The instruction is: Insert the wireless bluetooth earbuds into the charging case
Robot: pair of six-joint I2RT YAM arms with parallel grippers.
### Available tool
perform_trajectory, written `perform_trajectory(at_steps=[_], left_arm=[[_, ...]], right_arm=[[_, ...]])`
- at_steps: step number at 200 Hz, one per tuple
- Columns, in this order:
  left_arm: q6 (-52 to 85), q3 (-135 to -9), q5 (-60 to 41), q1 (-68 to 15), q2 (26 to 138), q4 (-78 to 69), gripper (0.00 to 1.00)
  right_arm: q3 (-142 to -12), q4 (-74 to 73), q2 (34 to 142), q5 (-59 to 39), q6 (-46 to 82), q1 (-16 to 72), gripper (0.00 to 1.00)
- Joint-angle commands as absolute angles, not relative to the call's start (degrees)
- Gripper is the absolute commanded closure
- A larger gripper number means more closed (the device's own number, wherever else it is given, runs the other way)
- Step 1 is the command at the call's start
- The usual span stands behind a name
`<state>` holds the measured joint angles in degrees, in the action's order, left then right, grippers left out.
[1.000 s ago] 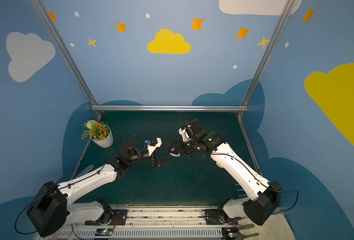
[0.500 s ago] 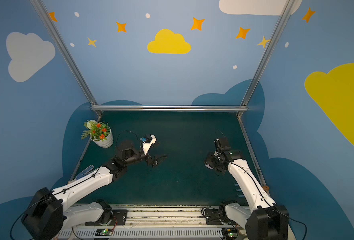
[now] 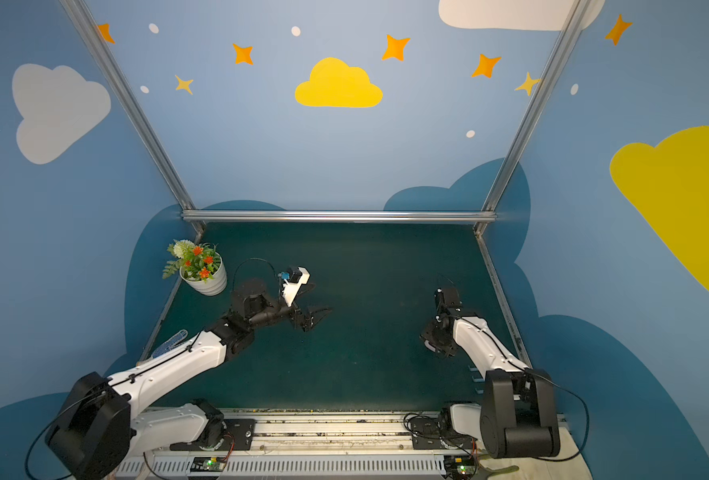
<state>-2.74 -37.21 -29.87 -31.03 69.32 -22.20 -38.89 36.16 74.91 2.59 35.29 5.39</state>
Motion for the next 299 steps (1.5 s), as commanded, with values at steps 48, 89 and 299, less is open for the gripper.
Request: perform_trajectory(at_steps=[48,89,299], left_arm=[[-2.46,-36.78,-28.07,-29.76,67.37,-21.71,0.0],[-1.52,-37.53,-24.86,-26.99,66.29,-18.66,0.0],[2.5,-31.3,-4.71,-0.81,73.19,-19.42,0.0]], right_arm=[[-36.61,33.83,77.22,2.64,36.39,4.88,0.36],[-38.97,37.0,73.81,1.96,35.31,4.94,0.21],[-34.81,-17.37,79.14,14.98,1.68,6.6,0.04]])
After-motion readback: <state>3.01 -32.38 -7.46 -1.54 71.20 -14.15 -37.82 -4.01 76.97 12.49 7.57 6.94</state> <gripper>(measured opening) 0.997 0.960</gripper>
